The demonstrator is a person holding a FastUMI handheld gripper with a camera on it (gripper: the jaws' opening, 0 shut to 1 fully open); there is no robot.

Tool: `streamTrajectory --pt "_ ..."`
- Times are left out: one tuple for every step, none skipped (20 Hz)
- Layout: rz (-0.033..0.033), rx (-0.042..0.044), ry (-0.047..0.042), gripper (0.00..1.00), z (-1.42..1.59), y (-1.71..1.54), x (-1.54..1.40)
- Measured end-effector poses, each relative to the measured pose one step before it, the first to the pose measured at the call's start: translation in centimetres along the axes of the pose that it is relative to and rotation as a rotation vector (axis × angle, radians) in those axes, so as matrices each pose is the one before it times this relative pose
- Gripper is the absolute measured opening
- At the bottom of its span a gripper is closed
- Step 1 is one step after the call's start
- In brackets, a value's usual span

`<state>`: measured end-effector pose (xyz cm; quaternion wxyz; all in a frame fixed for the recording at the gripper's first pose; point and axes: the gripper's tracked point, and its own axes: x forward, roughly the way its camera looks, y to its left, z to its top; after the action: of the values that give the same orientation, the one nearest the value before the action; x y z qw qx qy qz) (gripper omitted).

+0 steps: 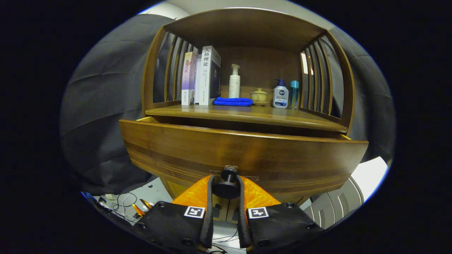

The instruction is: Pull open the drawer, take out the items inside it, and place them on the countertop above the cabinet.

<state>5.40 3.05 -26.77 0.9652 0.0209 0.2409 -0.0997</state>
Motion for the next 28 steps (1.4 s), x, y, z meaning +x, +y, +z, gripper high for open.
streamTrajectory --pt "0.00142 0.00420 0.00367 0.31 -0.014 0.095 -0.299" --pt "0.00103 -0.00357 0.00244 0.30 -0.199 0.094 -0.391" --pt "0.00218 -0.00544 -0.00415 0.31 -0.070 0.108 -0.446" --pt "0.00270 -0.00410 -0.00325 0.31 -0.243 0.141 -0.523" --pt "0.00409 -0.00391 -0.00264 0.30 -0.097 0.088 -0.468" --pt "0.00460 -0.00269 0.00223 0.30 -0.215 0.133 -0.431" --pt "0.00542 -0.00260 0.00163 0.30 -0.154 0.069 -0.370" --pt "0.00449 0.00075 0.00362 0.30 -0.215 0.081 -0.398" --pt "0.00456 0.00101 0.00449 0.30 -0.124 0.077 -0.275" --pt "0.00447 0.00184 0.00422 0.30 -0.190 0.081 -0.306" --pt "0.00423 0.00081 0.00533 0.30 -0.154 0.080 -0.273" --pt "0.00346 -0.00156 0.00364 0.30 -0.214 0.105 -0.198" --pt "0.00218 -0.00668 0.00533 0.30 -0.251 0.065 -0.132" --pt "0.00307 -0.00793 -0.00627 0.30 -0.083 0.066 -0.285" --pt "0.00326 0.00021 0.01021 0.31 -0.024 -0.001 -0.082" --pt "0.00318 0.00515 -0.00442 0.30 -0.101 0.068 -0.267" --pt "0.00366 0.00285 0.00409 0.30 -0.117 0.128 -0.038" --pt "0.00070 -0.00155 -0.00119 0.30 0.003 0.062 -0.197" --pt "0.00143 -0.00410 0.00195 0.30 -0.039 -0.016 -0.166" --pt "0.00129 -0.00159 -0.00142 0.30 -0.051 0.047 -0.043" --pt "0.00271 0.00109 0.00126 0.31 -0.019 0.035 -0.056" --pt "0.00244 0.00111 -0.00153 0.30 -0.050 0.019 -0.083" --pt "0.00210 0.00202 0.00175 0.30 0.038 0.015 0.036" --pt "0.00125 0.00432 0.00035 0.30 0.049 -0.032 0.051" --pt "0.00037 0.00424 0.00306 0.30 0.069 -0.016 0.106" --pt "0.00396 0.00378 0.00400 0.31 -0.032 0.031 0.056" --pt "0.01310 0.00395 0.00671 0.35 0.010 0.223 -0.282" --pt "0.01676 0.00275 0.01052 0.44 -0.122 0.040 0.045"
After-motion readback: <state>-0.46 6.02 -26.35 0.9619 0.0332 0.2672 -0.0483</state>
